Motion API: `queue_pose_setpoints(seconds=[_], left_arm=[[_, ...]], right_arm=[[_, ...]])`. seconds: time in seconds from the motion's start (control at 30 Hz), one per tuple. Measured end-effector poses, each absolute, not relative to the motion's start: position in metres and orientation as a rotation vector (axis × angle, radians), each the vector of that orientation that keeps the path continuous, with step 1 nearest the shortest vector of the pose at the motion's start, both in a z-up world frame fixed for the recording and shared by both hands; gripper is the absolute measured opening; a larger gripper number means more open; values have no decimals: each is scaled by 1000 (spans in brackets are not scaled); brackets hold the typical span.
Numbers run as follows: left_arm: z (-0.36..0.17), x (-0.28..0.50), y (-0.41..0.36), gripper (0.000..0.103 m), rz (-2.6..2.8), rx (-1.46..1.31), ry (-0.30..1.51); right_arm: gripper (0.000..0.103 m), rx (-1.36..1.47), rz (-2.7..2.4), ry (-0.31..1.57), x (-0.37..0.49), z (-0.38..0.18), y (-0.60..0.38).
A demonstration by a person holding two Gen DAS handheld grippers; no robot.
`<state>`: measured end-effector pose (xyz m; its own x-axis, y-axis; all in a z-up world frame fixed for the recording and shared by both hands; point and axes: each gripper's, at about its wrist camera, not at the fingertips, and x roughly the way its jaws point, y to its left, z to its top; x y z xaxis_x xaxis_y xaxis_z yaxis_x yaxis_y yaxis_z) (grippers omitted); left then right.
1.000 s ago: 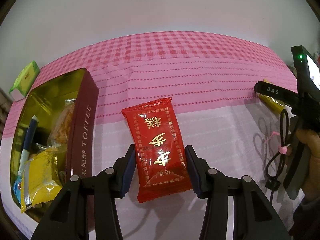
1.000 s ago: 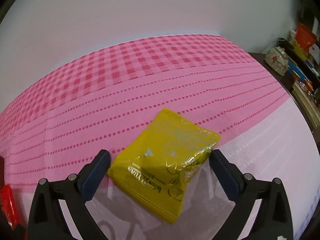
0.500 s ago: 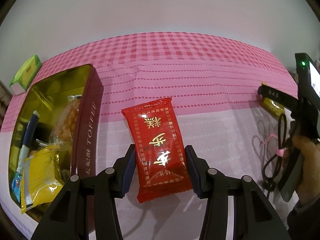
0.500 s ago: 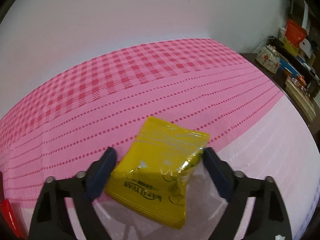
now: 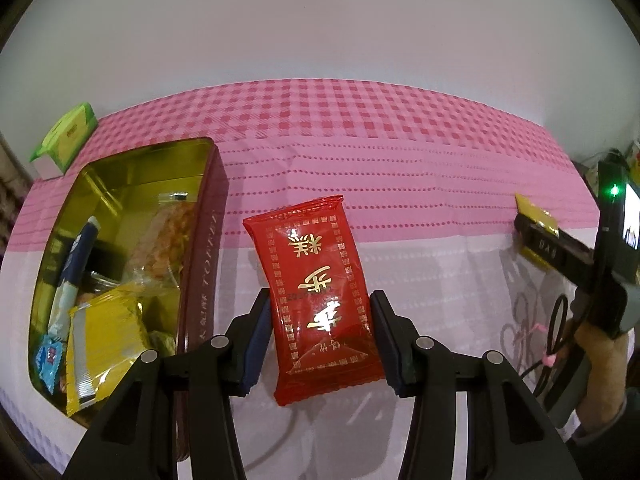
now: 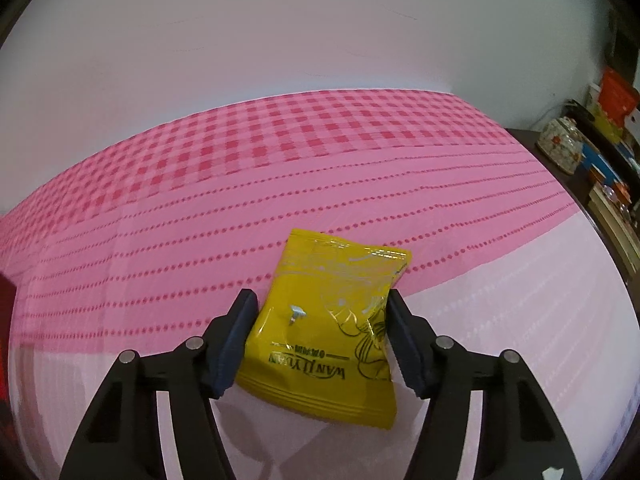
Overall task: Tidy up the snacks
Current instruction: 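Carry the red packet into the gold tin and open the left tool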
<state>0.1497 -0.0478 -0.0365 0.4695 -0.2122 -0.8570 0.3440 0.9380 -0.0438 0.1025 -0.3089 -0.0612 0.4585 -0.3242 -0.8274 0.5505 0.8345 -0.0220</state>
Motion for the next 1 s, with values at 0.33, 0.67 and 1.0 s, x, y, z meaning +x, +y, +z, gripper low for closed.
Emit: queue_pose_setpoints(seconds=[0.33,0.67,1.0], left_arm=[[-9,139,-27,49,-324,140,980],[8,155,39,49,-217,110,968],[-10,175,95,49,-114,137,1005]], right_arm=[[58,231,-493,957,89,-59,-298],[57,214,-473,959,79,-57,-290],[56,211,-458,940,70,-44,-282]])
